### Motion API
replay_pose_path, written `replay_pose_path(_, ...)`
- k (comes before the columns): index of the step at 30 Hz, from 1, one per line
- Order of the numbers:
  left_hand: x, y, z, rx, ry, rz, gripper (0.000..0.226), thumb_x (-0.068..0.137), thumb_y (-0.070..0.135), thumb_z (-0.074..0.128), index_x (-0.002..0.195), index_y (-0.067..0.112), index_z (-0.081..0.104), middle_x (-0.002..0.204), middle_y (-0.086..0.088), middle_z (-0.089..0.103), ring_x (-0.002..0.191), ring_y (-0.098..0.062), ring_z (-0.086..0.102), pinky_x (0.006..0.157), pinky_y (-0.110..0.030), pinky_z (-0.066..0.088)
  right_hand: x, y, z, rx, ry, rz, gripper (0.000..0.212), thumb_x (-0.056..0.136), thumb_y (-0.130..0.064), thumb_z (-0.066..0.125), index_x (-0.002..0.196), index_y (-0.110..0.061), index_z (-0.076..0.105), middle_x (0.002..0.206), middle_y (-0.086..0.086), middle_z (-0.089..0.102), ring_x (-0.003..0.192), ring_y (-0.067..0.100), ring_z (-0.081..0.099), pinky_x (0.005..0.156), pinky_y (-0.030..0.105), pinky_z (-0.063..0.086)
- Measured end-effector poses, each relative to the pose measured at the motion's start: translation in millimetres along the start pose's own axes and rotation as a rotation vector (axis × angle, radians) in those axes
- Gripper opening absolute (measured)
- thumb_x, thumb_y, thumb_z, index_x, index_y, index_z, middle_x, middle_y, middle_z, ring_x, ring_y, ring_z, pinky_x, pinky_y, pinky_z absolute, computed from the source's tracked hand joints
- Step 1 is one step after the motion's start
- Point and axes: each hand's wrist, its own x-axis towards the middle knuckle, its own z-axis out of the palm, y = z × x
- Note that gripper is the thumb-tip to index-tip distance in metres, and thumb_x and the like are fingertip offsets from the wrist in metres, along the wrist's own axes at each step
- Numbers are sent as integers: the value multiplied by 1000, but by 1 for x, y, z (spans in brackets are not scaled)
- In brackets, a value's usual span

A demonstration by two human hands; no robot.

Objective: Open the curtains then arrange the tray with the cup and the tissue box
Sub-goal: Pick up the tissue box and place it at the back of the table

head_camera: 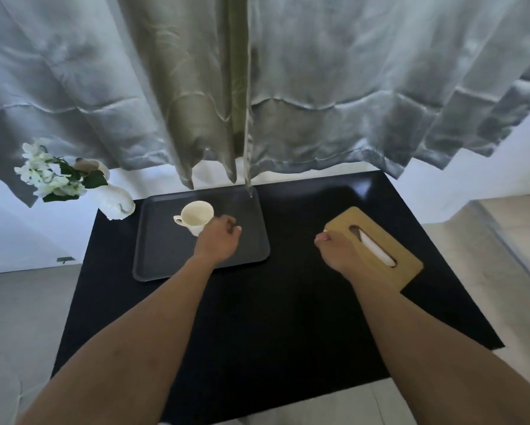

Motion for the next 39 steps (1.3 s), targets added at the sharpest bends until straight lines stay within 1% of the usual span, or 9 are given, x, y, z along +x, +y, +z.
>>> replay_pose_path(5,-30,46,30,89,-93,74,37,96,34,52,128,14,58,129,-11,62,121,-30,56,102,-41,42,-28,58,-28,88,87,36,31,96,-22,45,113,-3,63,96,6,57,88,19,50,79,30,38)
replay_pose_path(9,-52,79,55,80,-145,133,38,97,33,52,131,15,56,124,-8,64,119,-27,58,98,-37,42,-54,100,-47,105,119,93,30,100,-23,36,107,-2,55,98,10,54,87,22,51,76,31,37)
replay_pose_path(13,-63,110,76,96,-172,168,42,98,35,51,135,17,51,126,-7,62,117,-23,57,94,-33,42,-64,133,-61,170,177,188,25,97,-27,38,96,-8,54,92,11,57,68,14,52,61,26,41)
replay_pose_path(16,-66,128,88,104,-188,187,50,97,35,53,143,19,43,132,-9,58,121,-25,56,99,-38,44,-66,151,-69,209,206,233,23,96,-23,41,92,-6,57,88,10,59,64,12,52,55,24,37)
replay_pose_path(23,-46,149,114,142,-213,174,60,96,35,55,149,21,30,139,-11,53,124,-29,55,101,-44,45,-51,173,-70,319,256,368,19,96,-22,49,103,-8,59,89,9,61,77,19,58,73,32,48)
replay_pose_path(27,-22,158,131,156,-256,164,59,97,35,53,149,20,31,146,-11,44,128,-30,51,103,-45,46,-33,177,-69,377,212,441,22,94,-25,52,107,-8,58,82,6,57,68,15,53,65,29,45)
replay_pose_path(33,14,168,155,204,-342,99,63,94,40,53,149,20,31,150,-12,37,134,-32,44,107,-52,41,-1,185,-67,438,107,534,48,89,-45,51,120,-9,51,100,9,58,76,18,57,65,32,51)
replay_pose_path(36,35,174,168,228,-398,68,68,92,43,54,151,21,28,153,-12,33,137,-33,40,109,-54,38,11,177,-67,453,97,565,58,88,-49,51,130,-10,41,115,9,55,94,22,57,80,37,53)
replay_pose_path(39,49,181,182,226,-440,55,71,92,44,53,153,22,24,155,-11,30,139,-34,38,111,-54,36,23,175,-65,477,95,594,69,86,-50,54,138,-10,33,113,6,46,99,22,51,94,45,50)
